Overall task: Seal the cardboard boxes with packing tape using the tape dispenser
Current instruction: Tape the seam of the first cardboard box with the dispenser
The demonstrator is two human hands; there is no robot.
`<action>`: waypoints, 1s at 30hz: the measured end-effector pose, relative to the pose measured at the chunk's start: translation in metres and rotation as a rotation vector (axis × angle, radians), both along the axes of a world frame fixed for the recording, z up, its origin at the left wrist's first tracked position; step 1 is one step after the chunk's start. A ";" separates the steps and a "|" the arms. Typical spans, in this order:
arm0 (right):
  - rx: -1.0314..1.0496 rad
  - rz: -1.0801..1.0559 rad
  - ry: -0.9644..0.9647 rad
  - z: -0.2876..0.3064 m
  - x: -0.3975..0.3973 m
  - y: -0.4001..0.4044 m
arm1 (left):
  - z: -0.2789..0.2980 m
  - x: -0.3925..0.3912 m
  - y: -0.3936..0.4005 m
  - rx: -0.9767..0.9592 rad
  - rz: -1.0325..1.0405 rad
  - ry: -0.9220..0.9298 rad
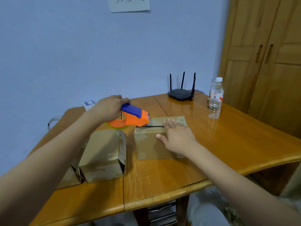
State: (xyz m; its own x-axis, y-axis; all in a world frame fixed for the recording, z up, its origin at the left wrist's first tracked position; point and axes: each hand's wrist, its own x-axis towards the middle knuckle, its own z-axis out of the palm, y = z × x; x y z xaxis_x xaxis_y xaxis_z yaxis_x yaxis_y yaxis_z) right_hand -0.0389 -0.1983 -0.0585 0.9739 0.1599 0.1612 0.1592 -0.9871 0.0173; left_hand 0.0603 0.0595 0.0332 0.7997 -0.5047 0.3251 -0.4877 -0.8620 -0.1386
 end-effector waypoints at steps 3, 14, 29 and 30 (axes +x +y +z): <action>0.008 -0.003 -0.011 -0.001 -0.002 0.001 | -0.017 -0.004 0.004 -0.018 -0.012 0.035; -0.025 0.027 0.027 0.002 0.010 0.011 | -0.025 0.000 0.005 0.033 0.002 0.011; -0.024 0.058 0.031 0.003 0.014 0.032 | -0.026 -0.004 0.004 0.045 0.046 0.062; -0.023 0.062 0.037 0.003 0.015 0.030 | -0.026 -0.004 0.003 0.039 0.046 0.063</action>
